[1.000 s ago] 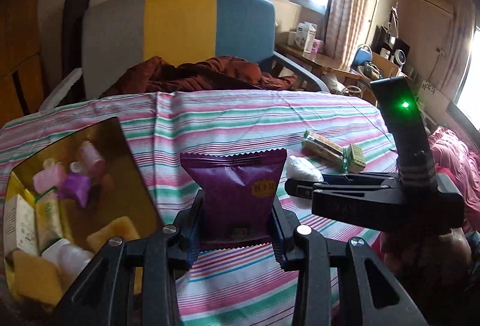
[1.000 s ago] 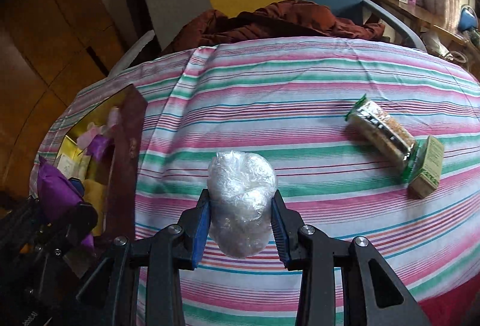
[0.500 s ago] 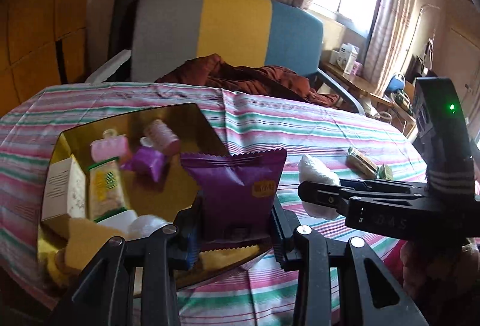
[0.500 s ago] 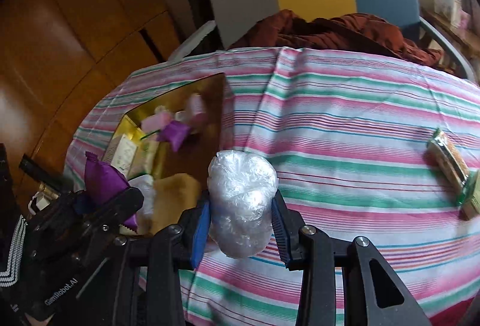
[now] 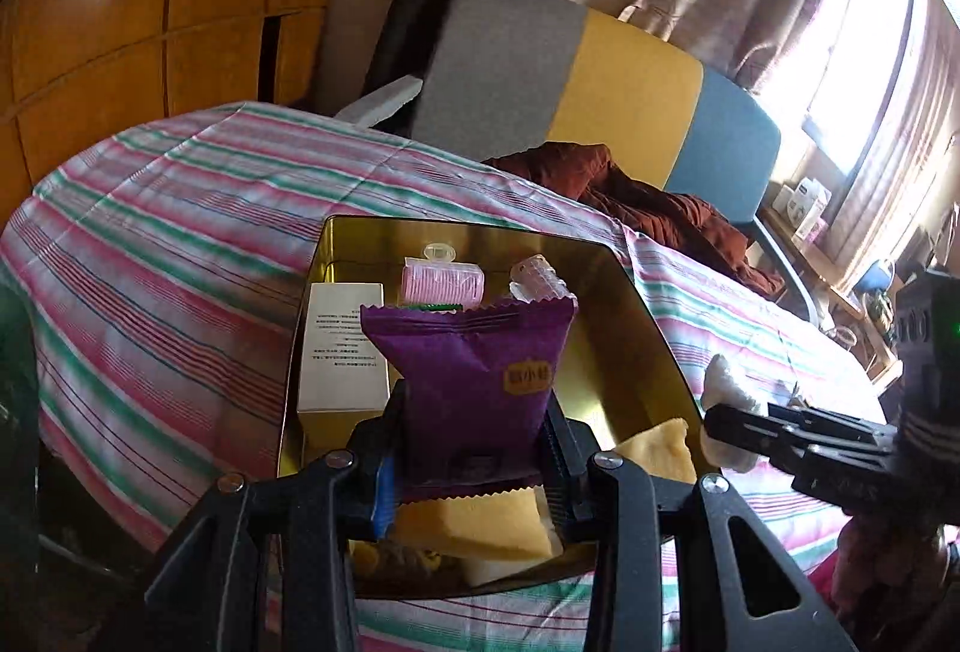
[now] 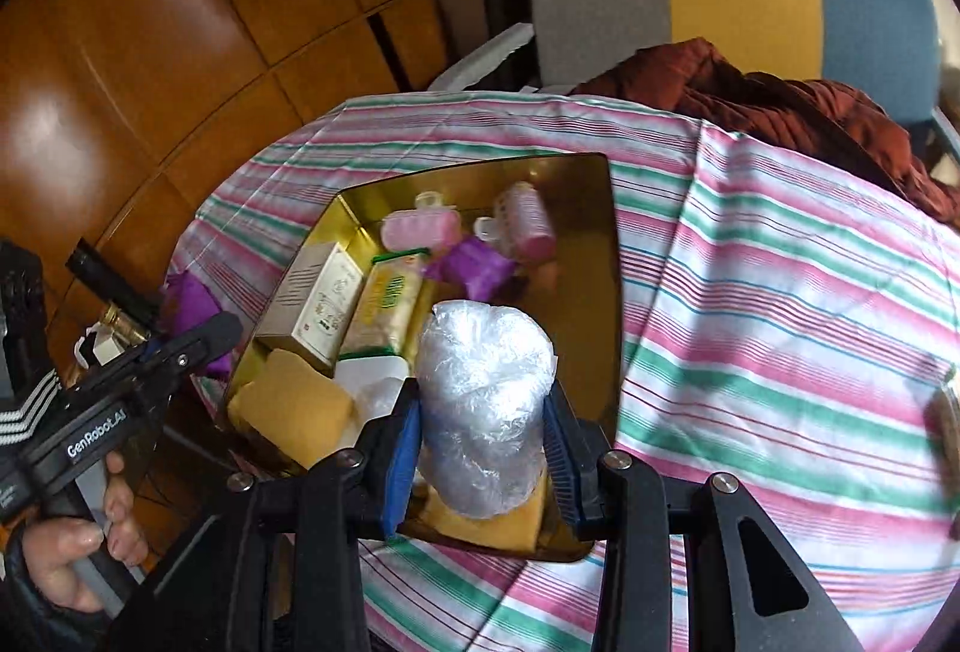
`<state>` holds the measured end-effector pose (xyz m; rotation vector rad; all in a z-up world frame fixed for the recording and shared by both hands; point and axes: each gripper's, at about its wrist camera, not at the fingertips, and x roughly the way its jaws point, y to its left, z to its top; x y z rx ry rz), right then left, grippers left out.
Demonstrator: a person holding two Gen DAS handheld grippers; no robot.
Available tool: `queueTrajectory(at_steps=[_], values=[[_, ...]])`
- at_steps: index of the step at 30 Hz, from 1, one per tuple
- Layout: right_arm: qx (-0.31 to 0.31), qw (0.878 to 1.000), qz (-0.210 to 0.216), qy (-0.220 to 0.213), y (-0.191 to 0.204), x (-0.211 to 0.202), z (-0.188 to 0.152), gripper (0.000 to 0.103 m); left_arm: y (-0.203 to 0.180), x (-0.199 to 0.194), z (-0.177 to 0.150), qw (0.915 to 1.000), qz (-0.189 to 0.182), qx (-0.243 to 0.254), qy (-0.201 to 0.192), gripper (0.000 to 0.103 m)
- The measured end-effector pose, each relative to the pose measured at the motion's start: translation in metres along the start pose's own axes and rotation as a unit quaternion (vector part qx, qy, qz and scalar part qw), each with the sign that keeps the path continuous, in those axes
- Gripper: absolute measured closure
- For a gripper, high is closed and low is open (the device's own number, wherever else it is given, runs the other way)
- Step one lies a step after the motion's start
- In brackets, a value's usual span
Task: Organize objects
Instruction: 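Carry the purple packet and plastic bag over the gold tray and release both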
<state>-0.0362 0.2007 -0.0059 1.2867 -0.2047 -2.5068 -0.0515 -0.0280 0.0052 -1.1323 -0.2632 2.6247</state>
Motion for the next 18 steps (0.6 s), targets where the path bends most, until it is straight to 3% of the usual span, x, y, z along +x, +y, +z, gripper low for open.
queueTrajectory(at_steps=[10,18], values=[[-0.009,1.0,-0.006,0.003,0.006,0.017,0.019,0.063,-0.013,0.027,0.013,0.9991,-0.031,-0.006,0.027,0.065],[-0.001,1.0,-0.005,0.012,-0.001,0.032,0.024,0.063,-0.021,0.053,0.03,0.9983,-0.034,-0.008,0.047,0.065]])
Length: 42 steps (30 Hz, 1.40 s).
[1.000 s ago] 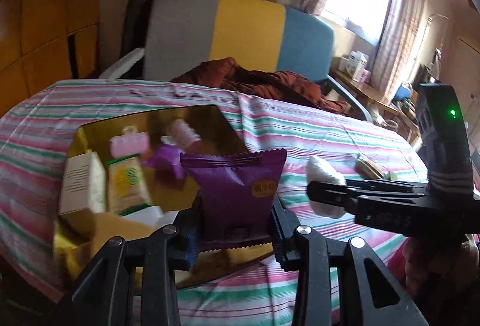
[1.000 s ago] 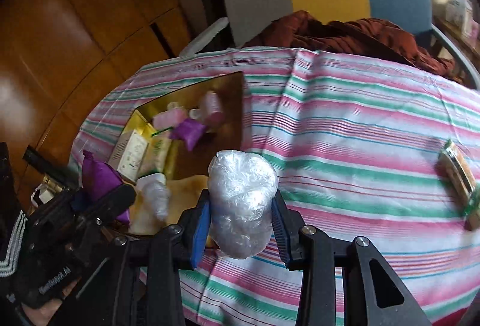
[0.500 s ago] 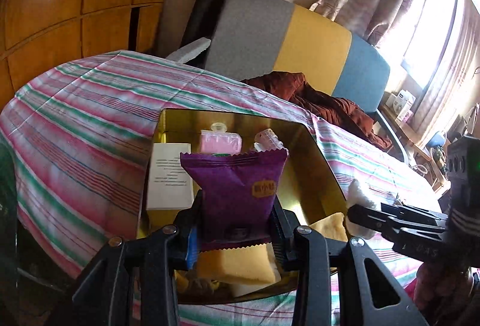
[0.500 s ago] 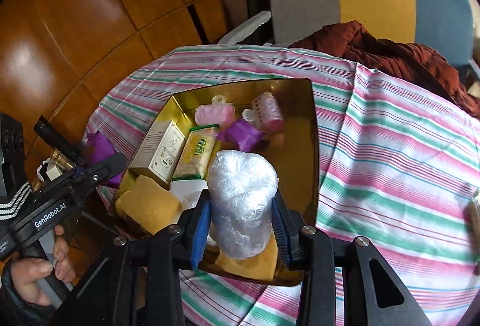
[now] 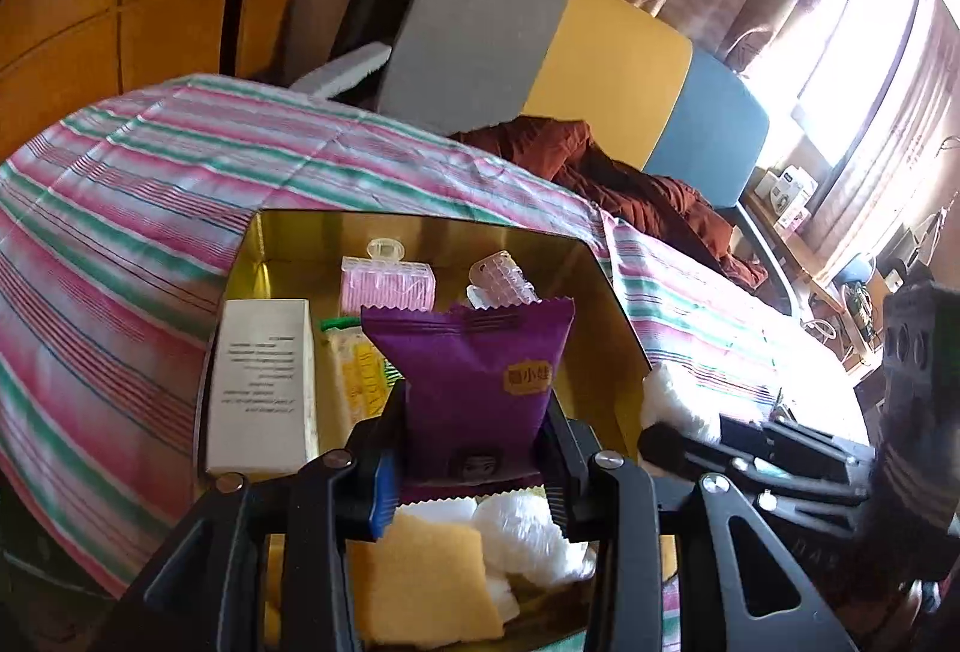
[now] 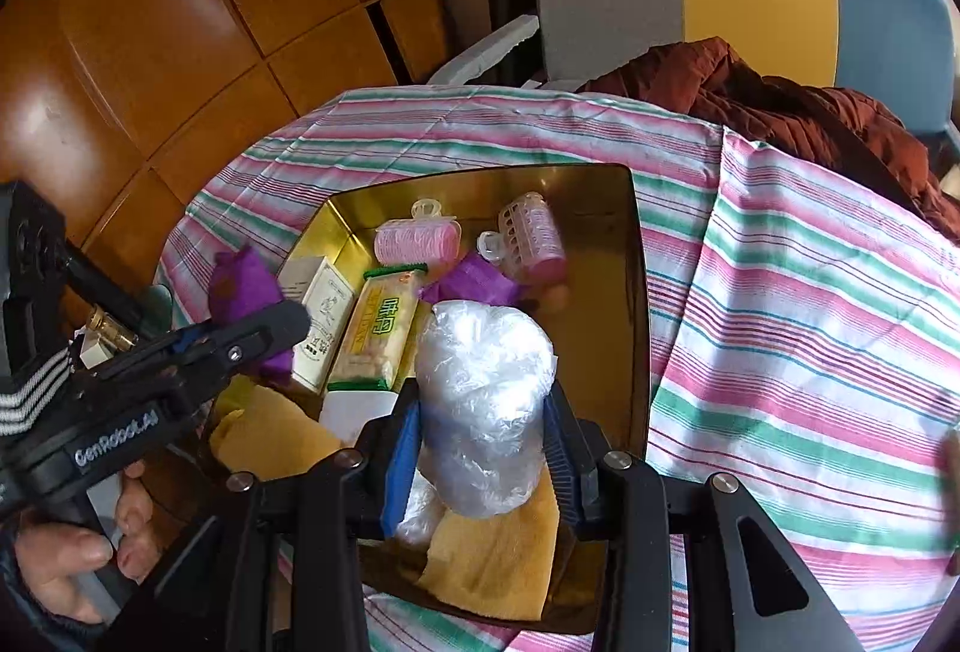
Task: Organize objects
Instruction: 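Carry the purple packet and plastic bag over the gold tray and release both, then withdraw both open tools from the tray toward the cracker bar and green box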
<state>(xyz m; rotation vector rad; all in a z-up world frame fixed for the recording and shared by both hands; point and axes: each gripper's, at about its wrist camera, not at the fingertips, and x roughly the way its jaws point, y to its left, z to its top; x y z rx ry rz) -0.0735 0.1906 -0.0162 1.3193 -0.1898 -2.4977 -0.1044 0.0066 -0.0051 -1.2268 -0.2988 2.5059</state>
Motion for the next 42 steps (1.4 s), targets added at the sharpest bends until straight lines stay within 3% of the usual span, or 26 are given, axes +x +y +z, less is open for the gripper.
queueTrajectory(at_steps=[5,7,8,10,11,16,20,29,42], values=[[0.009,1.0,-0.002,0.0,-0.005,0.015,0.007,0.061,0.001,0.023,0.017,0.9997,-0.005,-0.021,0.008,0.051],[0.021,1.0,-0.002,0.004,-0.01,0.023,0.01,0.055,0.001,0.032,0.02,0.9993,-0.013,-0.031,0.018,0.051],[0.026,1.0,0.0,0.004,-0.011,0.026,0.012,0.05,0.002,0.034,0.02,0.999,-0.016,-0.036,0.022,0.051],[0.033,0.999,0.007,0.001,-0.014,0.027,0.01,0.018,0.001,0.034,0.019,0.999,-0.017,-0.036,0.022,0.051],[0.033,0.999,0.01,-0.002,-0.015,0.026,0.009,0.015,0.001,0.033,0.016,0.9992,-0.013,-0.031,0.02,0.051],[0.031,0.999,0.006,0.003,-0.016,0.025,0.001,0.015,0.001,0.024,0.0,0.9996,0.006,-0.014,0.024,0.051],[0.033,0.999,0.001,-0.001,-0.014,0.019,-0.007,0.009,0.001,0.014,-0.014,0.9994,0.027,-0.001,0.02,0.051],[0.027,0.999,-0.025,-0.02,-0.005,-0.003,-0.019,0.0,-0.011,-0.016,-0.029,0.9962,0.073,0.042,-0.024,0.051],[0.034,0.997,-0.058,-0.049,-0.008,-0.035,-0.034,0.0,-0.038,-0.035,-0.048,0.9931,0.069,0.089,-0.034,0.05]])
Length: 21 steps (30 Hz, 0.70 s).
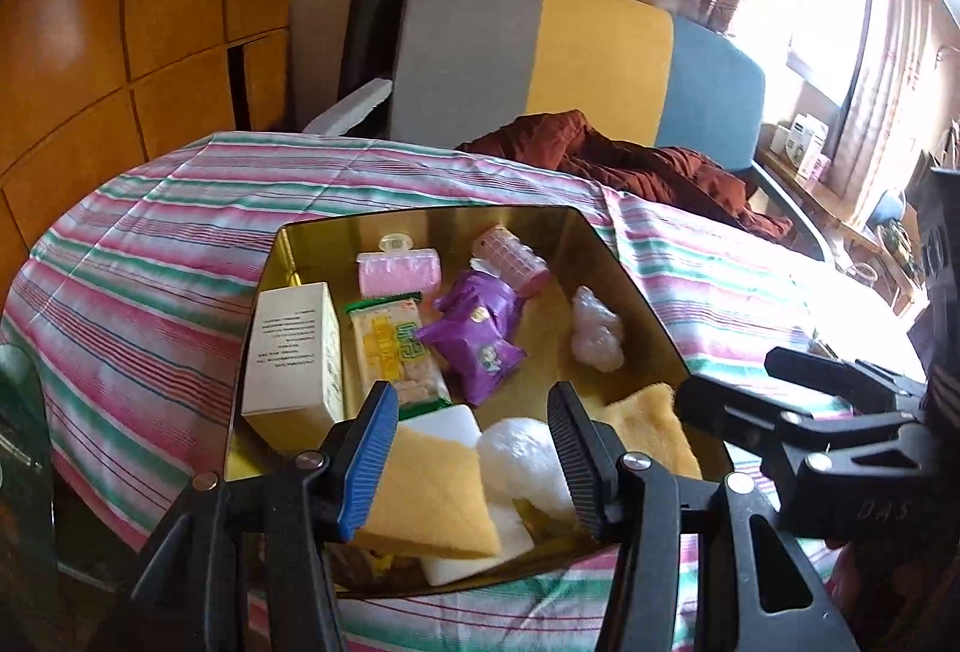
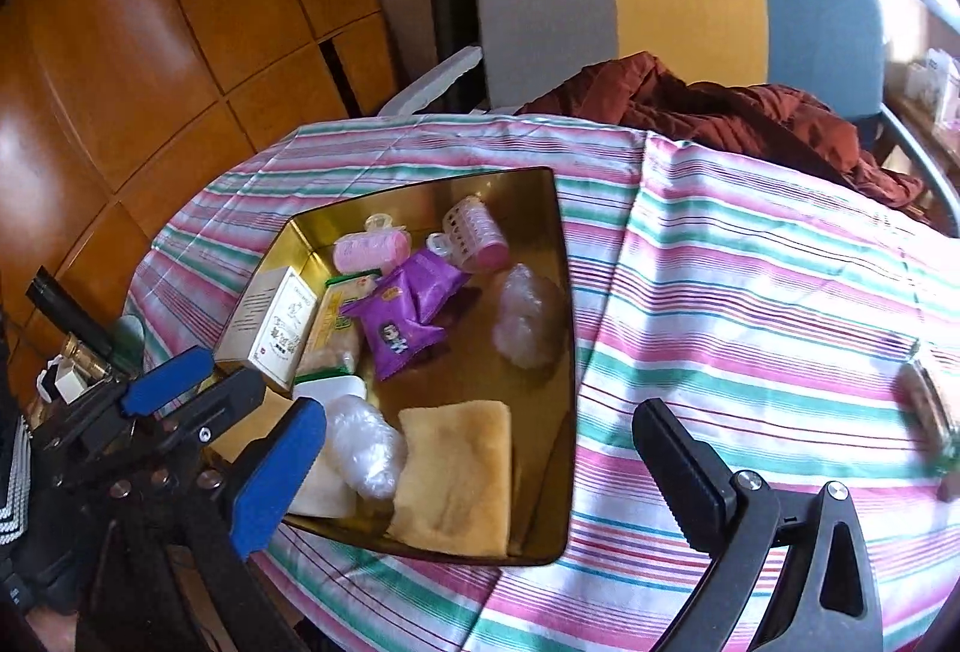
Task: Organize objects
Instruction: 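Withdraw both open tools from the tray toward the cracker bar and green box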
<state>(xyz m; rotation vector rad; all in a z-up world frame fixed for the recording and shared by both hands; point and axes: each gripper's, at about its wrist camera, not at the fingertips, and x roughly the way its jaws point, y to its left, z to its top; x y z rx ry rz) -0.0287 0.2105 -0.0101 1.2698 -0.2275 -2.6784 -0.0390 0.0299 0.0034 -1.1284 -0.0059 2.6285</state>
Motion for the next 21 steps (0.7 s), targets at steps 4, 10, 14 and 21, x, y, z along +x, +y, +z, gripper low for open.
queueTrajectory(at_steps=[4,10,14,21], values=[[0.013,1.0,-0.007,-0.003,-0.014,-0.007,-0.003,0.0,-0.01,-0.004,-0.003,0.9999,-0.005,0.013,-0.001,0.05],[0.05,0.998,-0.033,-0.006,-0.05,-0.018,-0.01,0.0,-0.027,-0.007,-0.005,0.9992,-0.016,0.036,-0.001,0.05],[0.081,0.995,-0.059,-0.007,-0.082,-0.026,-0.016,0.0,-0.04,-0.006,-0.006,0.9984,-0.025,0.051,0.003,0.05],[0.14,0.983,-0.12,-0.011,-0.153,-0.046,-0.024,0.0,-0.07,-0.003,-0.01,0.9949,-0.046,0.089,0.014,0.05]])
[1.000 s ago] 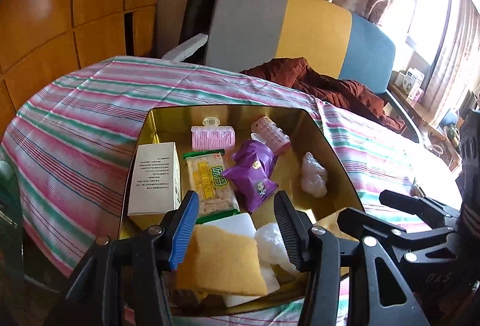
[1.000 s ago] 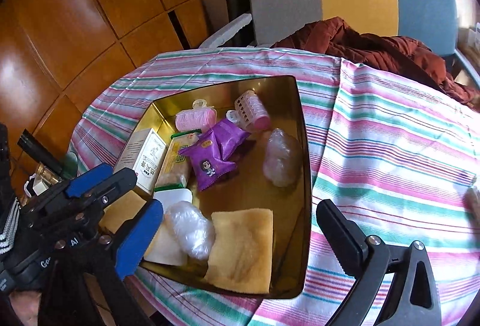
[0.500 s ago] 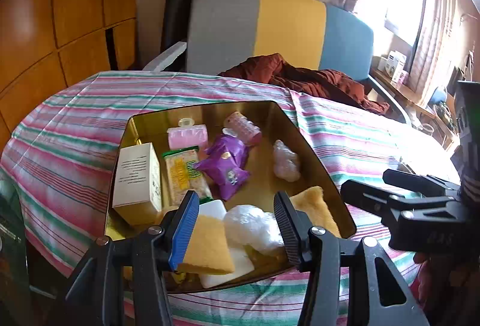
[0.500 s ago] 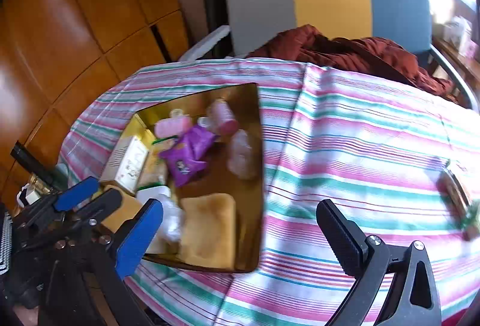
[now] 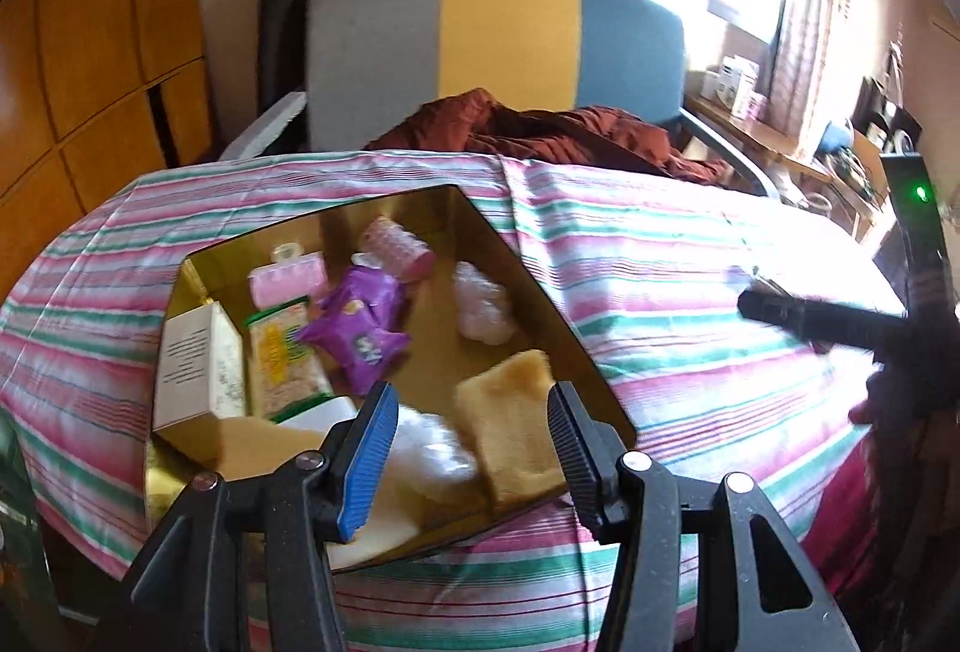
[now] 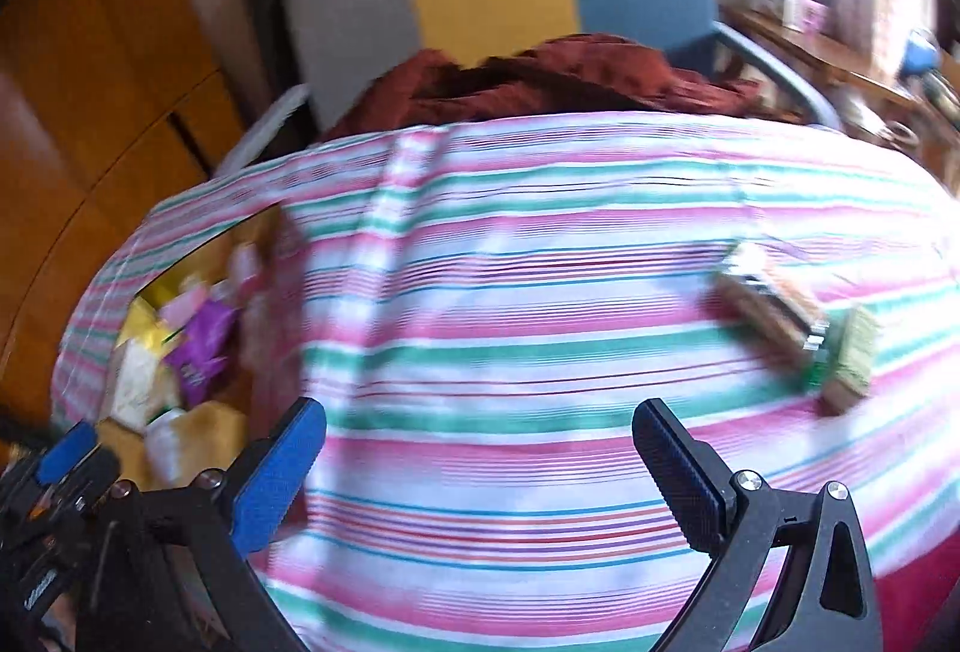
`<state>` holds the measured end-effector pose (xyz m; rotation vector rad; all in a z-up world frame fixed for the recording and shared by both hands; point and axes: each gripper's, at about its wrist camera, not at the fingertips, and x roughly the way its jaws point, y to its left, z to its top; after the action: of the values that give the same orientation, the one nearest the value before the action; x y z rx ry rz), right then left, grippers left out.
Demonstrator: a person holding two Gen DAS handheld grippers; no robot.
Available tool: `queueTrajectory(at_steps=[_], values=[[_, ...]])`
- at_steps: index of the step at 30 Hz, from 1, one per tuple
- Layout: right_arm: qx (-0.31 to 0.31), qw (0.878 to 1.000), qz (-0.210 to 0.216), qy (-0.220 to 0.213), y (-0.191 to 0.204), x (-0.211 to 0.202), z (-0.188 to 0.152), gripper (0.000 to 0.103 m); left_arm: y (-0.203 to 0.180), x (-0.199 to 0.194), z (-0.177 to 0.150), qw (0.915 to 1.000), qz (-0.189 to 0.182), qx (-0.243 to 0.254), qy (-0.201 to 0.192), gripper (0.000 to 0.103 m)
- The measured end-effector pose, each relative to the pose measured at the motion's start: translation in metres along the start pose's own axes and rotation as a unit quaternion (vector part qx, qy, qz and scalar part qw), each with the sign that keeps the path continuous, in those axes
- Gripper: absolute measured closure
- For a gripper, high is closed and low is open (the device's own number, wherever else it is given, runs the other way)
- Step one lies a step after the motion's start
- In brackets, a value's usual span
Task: Organize objects
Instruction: 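Withdraw both open tools from the tray toward the cracker bar and green box, then grasp the green-and-white box with the right tool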
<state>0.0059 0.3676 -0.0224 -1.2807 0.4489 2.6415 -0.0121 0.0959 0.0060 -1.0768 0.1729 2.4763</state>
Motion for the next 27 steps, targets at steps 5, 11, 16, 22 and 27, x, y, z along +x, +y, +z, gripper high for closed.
queueTrajectory(at_steps=[5,11,16,22,27], values=[[0.046,0.998,-0.045,-0.008,-0.056,-0.008,0.013,0.0,-0.019,0.005,0.001,0.9996,-0.014,0.023,0.007,0.05],[0.092,0.991,-0.094,-0.014,-0.116,-0.014,0.027,0.0,-0.042,0.011,0.001,0.9983,-0.028,0.049,0.016,0.05],[0.125,0.983,-0.13,-0.019,-0.163,-0.015,0.032,0.0,-0.059,0.015,0.003,0.9966,-0.039,0.069,0.021,0.05],[0.265,0.957,-0.114,-0.014,-0.226,-0.014,0.016,0.0,-0.09,0.026,0.007,0.9924,-0.065,0.098,0.035,0.05],[0.328,0.94,-0.094,0.009,-0.249,-0.006,0.004,0.0,-0.114,0.042,0.008,0.9887,-0.083,0.113,0.053,0.05]])
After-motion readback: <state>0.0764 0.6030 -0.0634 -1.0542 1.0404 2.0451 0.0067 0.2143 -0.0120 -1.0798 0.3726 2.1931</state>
